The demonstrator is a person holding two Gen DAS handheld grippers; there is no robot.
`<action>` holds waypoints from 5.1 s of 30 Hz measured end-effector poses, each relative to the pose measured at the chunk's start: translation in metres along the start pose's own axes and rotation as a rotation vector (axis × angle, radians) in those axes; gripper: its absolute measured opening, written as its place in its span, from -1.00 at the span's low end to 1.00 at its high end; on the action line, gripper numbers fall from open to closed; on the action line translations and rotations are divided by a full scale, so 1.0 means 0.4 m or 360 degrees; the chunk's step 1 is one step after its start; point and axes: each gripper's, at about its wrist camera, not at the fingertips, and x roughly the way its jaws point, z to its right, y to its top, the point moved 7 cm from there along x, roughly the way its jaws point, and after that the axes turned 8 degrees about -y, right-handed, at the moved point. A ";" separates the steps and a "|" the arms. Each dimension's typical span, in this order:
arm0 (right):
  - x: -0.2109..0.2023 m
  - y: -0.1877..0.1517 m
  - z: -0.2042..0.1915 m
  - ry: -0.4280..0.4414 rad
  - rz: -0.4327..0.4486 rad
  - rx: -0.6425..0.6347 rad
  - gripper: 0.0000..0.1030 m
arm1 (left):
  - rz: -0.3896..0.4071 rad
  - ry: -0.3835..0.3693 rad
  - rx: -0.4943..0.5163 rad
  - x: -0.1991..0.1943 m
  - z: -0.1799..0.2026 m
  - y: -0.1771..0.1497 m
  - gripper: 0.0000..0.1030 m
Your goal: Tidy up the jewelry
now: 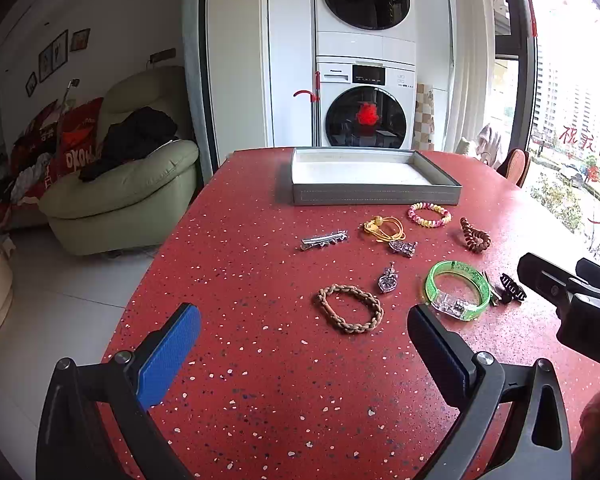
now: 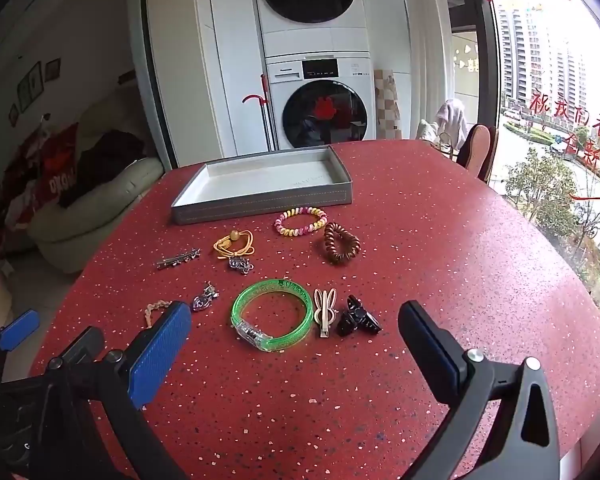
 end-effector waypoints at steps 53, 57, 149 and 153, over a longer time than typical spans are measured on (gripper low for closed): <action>-0.011 0.007 0.004 -0.0011 0.0049 -0.0002 1.00 | -0.0018 0.0012 -0.0042 0.010 -0.011 -0.006 1.00; -0.011 0.007 0.004 -0.0011 0.0049 -0.0002 1.00 | -0.0021 0.0012 -0.0042 0.010 -0.012 -0.007 1.00; 0.232 -0.038 0.116 -0.0064 -0.0536 -0.0084 -0.52 | -0.0623 -0.0489 -0.0082 0.276 0.033 0.006 -0.54; 0.217 -0.012 0.118 -0.0023 -0.0521 -0.0041 -0.52 | -0.0588 -0.0527 -0.0074 0.257 0.031 0.037 -0.54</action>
